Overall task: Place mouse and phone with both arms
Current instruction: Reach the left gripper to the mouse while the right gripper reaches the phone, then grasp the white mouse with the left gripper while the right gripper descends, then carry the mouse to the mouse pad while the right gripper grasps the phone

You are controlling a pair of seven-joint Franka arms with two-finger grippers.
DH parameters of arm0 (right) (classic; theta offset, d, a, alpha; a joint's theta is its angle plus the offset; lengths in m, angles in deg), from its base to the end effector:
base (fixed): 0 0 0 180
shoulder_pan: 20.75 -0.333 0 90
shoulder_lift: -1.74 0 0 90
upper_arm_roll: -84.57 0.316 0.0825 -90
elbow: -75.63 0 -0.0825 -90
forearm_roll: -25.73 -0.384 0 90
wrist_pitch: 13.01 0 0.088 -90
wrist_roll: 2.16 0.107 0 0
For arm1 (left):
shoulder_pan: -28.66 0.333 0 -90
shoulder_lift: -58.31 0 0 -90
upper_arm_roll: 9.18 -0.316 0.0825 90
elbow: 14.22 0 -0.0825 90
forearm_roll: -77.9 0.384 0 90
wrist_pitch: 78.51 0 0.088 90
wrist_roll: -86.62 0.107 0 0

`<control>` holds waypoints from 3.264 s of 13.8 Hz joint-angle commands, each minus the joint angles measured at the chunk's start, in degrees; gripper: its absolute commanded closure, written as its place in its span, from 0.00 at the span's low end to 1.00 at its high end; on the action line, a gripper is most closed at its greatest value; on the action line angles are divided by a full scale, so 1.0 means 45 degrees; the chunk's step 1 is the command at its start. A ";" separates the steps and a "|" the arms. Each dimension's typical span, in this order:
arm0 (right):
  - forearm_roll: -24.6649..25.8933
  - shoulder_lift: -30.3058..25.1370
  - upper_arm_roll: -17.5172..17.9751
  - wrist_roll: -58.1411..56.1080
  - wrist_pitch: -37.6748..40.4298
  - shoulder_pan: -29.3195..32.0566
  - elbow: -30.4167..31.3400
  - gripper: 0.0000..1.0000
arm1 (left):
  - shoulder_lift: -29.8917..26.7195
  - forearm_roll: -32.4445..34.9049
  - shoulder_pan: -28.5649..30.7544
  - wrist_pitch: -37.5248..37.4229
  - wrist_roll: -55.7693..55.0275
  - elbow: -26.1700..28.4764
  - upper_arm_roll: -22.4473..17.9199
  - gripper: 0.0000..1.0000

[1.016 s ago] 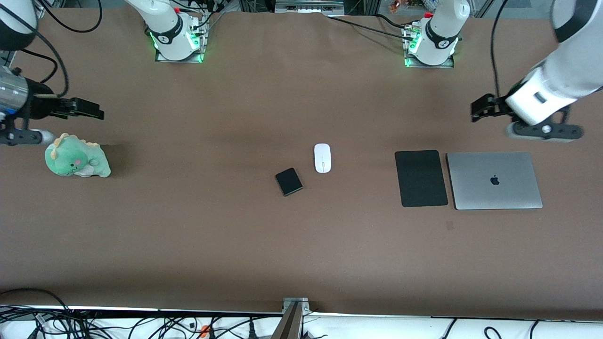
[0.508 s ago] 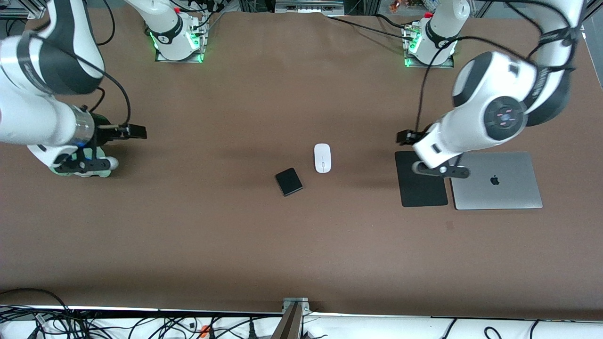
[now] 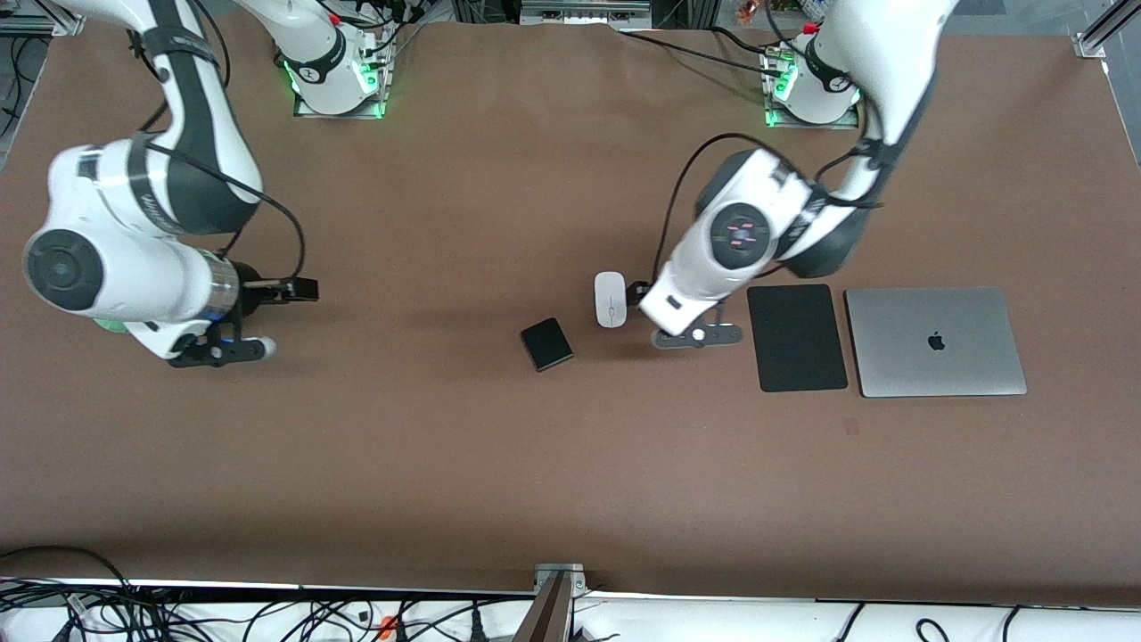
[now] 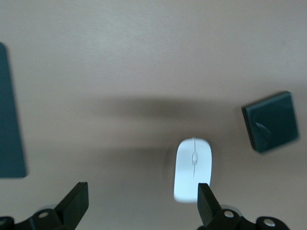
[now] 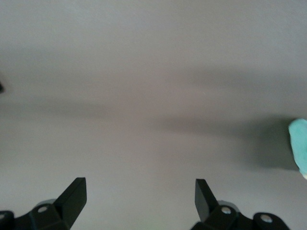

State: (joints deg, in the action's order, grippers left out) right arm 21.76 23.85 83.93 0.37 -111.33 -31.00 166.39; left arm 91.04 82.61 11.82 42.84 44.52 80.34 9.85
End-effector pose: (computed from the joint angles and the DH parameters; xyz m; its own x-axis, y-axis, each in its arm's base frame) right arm 0.6294 0.1139 0.3960 0.9612 0.1077 -0.2539 0.0985 -0.9940 -0.0484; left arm 0.5626 -0.3705 0.2888 0.9866 0.1029 -0.1265 0.1080 -0.9936 0.0342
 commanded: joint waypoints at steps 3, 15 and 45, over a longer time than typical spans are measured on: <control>-0.0193 0.0400 -0.0015 0.0648 -0.0610 -0.0261 -0.0054 0.00 | 0.1886 0.2157 -0.1488 0.1605 -0.3103 -0.0370 -0.0088 0.00; -0.1169 0.1181 0.0063 0.0609 -0.2935 -0.1433 -0.0073 0.00 | 0.2611 0.2644 -0.2253 0.2057 -0.3282 -0.0350 -0.0108 0.00; -0.0877 0.4166 0.0063 0.0413 -1.0099 -0.5591 -0.0501 0.00 | 0.0443 0.2391 0.5363 -0.0469 0.6150 0.1560 -0.0010 0.61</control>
State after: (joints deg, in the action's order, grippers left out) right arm 17.60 39.25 84.72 2.61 -153.64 -54.72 166.21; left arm 93.76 93.01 33.77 35.37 69.80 82.80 8.83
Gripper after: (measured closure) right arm 0.000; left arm 0.379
